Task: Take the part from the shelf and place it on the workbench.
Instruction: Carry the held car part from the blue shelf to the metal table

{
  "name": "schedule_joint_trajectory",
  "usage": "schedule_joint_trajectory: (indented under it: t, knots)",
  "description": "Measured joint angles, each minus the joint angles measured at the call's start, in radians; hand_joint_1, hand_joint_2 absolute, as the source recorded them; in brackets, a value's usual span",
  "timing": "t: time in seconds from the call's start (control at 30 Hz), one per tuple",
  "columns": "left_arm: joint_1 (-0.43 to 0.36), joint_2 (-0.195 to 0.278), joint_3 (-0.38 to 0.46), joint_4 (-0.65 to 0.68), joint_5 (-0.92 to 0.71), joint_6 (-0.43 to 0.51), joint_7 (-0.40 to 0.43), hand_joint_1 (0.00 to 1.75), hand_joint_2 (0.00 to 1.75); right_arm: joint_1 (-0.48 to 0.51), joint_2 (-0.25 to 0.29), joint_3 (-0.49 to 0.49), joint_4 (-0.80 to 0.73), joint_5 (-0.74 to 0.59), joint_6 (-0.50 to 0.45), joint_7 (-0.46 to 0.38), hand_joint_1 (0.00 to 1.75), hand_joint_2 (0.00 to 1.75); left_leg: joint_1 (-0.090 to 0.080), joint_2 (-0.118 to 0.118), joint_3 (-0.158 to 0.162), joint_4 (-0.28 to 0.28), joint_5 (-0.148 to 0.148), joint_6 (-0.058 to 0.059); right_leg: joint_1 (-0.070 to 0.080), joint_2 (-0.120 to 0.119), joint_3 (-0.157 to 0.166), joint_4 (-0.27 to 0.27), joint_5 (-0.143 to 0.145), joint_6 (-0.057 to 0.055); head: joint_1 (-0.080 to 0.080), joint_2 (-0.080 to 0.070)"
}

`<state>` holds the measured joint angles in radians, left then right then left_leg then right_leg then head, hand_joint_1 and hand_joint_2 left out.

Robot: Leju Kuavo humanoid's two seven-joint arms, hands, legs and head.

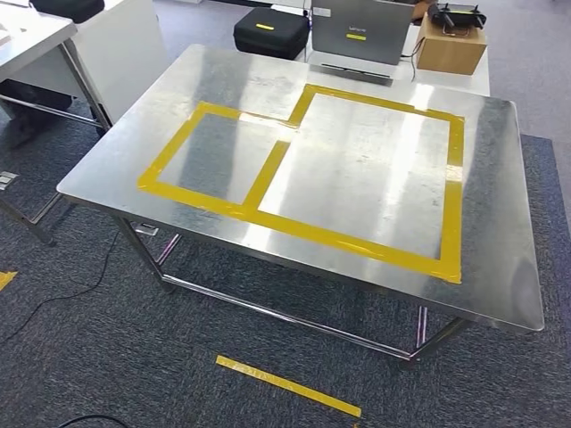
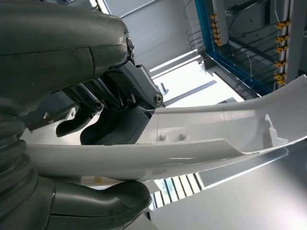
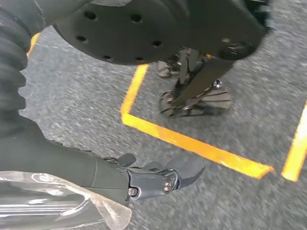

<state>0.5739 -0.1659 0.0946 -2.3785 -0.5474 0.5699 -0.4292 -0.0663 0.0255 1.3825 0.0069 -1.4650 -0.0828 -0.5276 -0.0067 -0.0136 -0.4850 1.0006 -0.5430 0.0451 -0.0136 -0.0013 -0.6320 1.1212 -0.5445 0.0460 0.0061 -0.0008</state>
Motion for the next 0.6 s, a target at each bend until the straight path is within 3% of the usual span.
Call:
schedule_joint_trajectory:
  t: [0.07,0.2,0.27,0.33,0.4,0.43,0.5,0.53,0.6]
  knots:
    - [-0.001,0.000,0.000,0.000,0.000,0.000,0.000,1.75,1.75,-0.001,0.000,0.000,0.000,0.000,0.000,0.000,0.00,1.75,0.000,0.000,0.015,0.001,-0.017,-0.009,0.005,-0.001,0.024,-0.080,0.044,-0.012,0.001,0.000]
    - [-0.002,0.000,0.000,0.000,-0.002,0.000,-0.001,1.75,1.75,0.000,-0.001,0.000,0.000,0.000,0.001,0.000,0.00,1.75,0.002,0.001,0.015,0.041,-0.018,-0.033,0.008,-0.004,0.050,-0.098,0.051,-0.041,-0.002,0.000]
    - [-0.003,0.001,0.000,0.000,-0.003,0.001,-0.001,1.75,1.75,-0.002,-0.001,0.000,0.000,0.000,0.001,0.000,0.00,1.75,0.005,0.002,-0.035,0.129,-0.028,-0.044,0.003,-0.004,0.066,-0.105,0.046,-0.050,-0.006,0.000]
    - [-0.004,0.002,0.000,0.000,-0.003,0.001,0.000,1.75,1.75,-0.003,-0.001,0.000,0.000,-0.001,0.001,0.000,0.00,1.75,0.011,0.003,-0.109,0.240,-0.081,-0.056,0.002,-0.004,0.077,-0.107,0.035,-0.056,-0.008,0.000]
    - [-0.003,0.002,0.000,0.000,-0.003,0.001,0.000,1.75,1.75,-0.001,-0.001,0.000,0.000,-0.003,0.002,0.001,0.00,1.75,0.019,0.004,-0.158,0.288,-0.116,-0.063,0.001,-0.003,0.092,-0.107,0.022,-0.055,-0.008,0.000]
    - [-0.003,0.003,0.000,0.000,-0.003,0.001,0.000,1.75,1.75,-0.001,-0.001,0.001,0.000,-0.004,0.004,0.001,0.00,1.75,0.022,0.004,-0.162,0.270,-0.103,-0.065,0.001,-0.002,0.101,-0.107,0.015,-0.053,-0.008,0.000]
    - [-0.003,0.003,0.000,0.000,-0.004,0.001,0.000,1.75,1.75,-0.001,-0.001,0.002,0.000,-0.005,0.007,0.002,0.00,1.75,0.025,0.007,-0.136,0.158,-0.015,-0.066,-0.003,-0.001,0.119,-0.107,-0.001,-0.045,-0.009,0.000]
    - [-0.003,0.003,0.000,0.000,-0.004,0.001,0.000,1.75,1.75,-0.001,-0.001,0.004,0.000,-0.005,0.008,0.002,0.00,1.75,0.024,0.010,-0.123,0.106,0.013,-0.064,-0.004,0.000,0.128,-0.107,-0.009,-0.038,-0.009,0.000]
    - [-0.003,0.003,0.000,0.001,-0.003,0.001,0.001,1.75,1.75,-0.002,-0.001,0.006,0.000,-0.007,0.009,0.002,0.00,1.75,0.018,0.013,-0.109,0.049,0.034,-0.054,-0.004,-0.002,0.135,-0.107,-0.021,-0.022,-0.009,0.000]
